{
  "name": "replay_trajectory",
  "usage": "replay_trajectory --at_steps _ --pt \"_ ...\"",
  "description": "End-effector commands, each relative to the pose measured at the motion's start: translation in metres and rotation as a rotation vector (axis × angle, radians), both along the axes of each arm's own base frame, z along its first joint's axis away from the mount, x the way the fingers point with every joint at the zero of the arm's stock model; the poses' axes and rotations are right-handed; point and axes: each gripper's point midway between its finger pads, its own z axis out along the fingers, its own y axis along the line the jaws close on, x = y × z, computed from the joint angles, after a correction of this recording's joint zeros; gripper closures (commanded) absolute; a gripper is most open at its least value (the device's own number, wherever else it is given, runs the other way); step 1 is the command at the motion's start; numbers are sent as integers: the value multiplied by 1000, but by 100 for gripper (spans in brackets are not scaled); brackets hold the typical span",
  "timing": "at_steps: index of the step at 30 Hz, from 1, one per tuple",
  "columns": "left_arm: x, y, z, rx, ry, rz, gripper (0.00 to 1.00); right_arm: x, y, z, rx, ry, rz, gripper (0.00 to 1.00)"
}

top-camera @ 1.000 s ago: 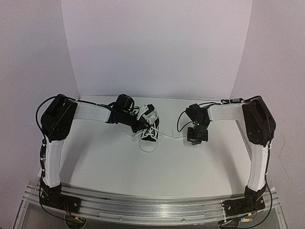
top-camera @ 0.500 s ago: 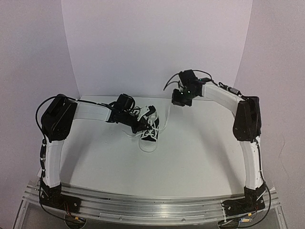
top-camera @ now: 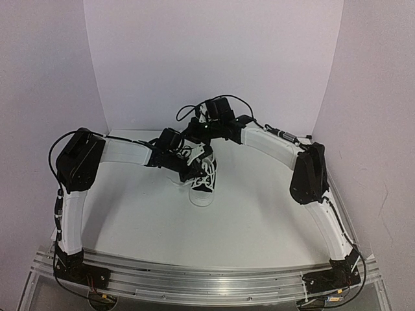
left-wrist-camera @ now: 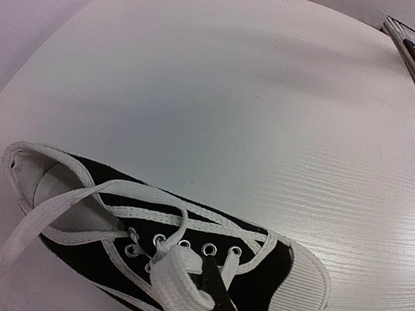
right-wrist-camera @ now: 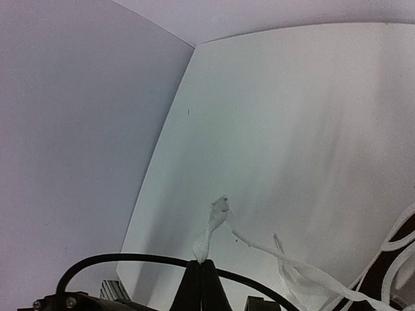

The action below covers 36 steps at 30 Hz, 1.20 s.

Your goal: Tie the shoes

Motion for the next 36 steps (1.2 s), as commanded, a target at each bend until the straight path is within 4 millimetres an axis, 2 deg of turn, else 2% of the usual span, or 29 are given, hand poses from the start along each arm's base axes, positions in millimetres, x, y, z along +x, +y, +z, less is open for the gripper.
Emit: replay_trajectory --at_steps 1,4,6,10,13,16,18,19,22,25,29,33,36 --pt "-8 -2 27 -36 -34 -31 100 1 3 16 87 38 -14 90" --pt "-8 -2 25 -34 -34 -29 100 -4 -2 7 68 69 -23 60" --pt "-8 -1 23 -31 -30 -29 100 -5 -6 14 64 53 -29 48" --pt "-9 -1 21 -29 -26 -30 100 2 -20 45 74 -15 -61 42" --pt "-9 -1 20 -28 -24 -29 100 11 -39 77 96 -67 -98 40" --pt "-9 -1 21 -31 -18 -25 100 22 -76 104 94 -112 -169 40" --pt "-8 -1 21 -33 -15 -22 100 24 -108 109 76 -108 -215 40" --pt "-9 -2 21 -35 -12 -23 100 26 -124 99 57 -87 -238 40" --pt "-7 -3 22 -43 -5 -21 100 17 -166 80 22 -50 -279 39" --pt "-6 -5 25 -52 4 -18 100 -5 -179 31 -50 4 -231 37" --pt "-6 -6 26 -59 13 -24 100 -39 -157 -20 -9 47 -28 37" --pt "-6 -6 27 -63 21 -26 100 -59 -125 -35 -2 -68 96 37" --pt "-6 -7 28 -69 33 -29 100 -60 -102 -35 51 -189 123 37"
